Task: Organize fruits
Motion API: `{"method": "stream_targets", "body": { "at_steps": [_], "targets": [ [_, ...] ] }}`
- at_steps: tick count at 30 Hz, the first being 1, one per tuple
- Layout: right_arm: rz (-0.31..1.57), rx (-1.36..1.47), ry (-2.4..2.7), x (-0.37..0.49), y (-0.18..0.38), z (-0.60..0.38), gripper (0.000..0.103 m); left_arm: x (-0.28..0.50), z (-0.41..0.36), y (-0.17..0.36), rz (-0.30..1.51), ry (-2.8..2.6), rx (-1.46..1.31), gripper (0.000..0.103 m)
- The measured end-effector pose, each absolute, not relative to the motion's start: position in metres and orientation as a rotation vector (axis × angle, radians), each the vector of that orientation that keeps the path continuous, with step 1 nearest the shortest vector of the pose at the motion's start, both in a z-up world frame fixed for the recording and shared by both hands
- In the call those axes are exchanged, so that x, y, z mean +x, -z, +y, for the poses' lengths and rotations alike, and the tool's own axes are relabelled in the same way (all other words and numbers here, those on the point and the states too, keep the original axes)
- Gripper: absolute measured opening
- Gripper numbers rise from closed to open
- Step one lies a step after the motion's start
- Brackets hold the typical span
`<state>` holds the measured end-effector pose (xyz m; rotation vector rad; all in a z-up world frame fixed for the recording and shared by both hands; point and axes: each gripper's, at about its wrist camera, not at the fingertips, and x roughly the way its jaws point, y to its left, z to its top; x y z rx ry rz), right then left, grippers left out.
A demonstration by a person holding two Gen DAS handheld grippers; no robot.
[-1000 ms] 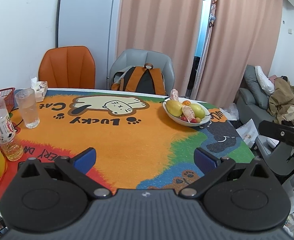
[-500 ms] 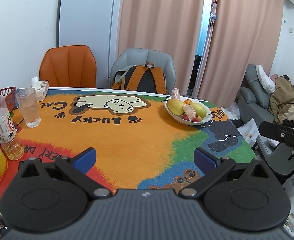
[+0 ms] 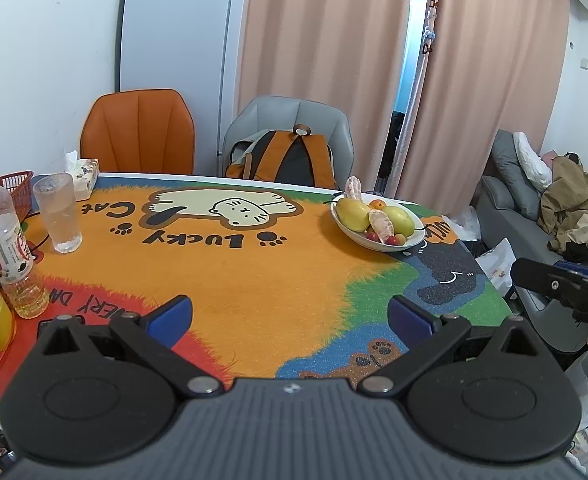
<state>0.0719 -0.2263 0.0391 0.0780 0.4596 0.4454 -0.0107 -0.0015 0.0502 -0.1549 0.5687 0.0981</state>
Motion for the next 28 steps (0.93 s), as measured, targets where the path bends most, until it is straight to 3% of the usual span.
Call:
{"method": "stream_targets", "body": {
  "at_steps": [28],
  "targets": [
    [0.459,0.045,-0.441,0.0704,-0.0422,-0.2212,0.103,-0.0081,0.0005,-0.0487,0.570,-0.085,-0.167,0.103]
  ]
}}
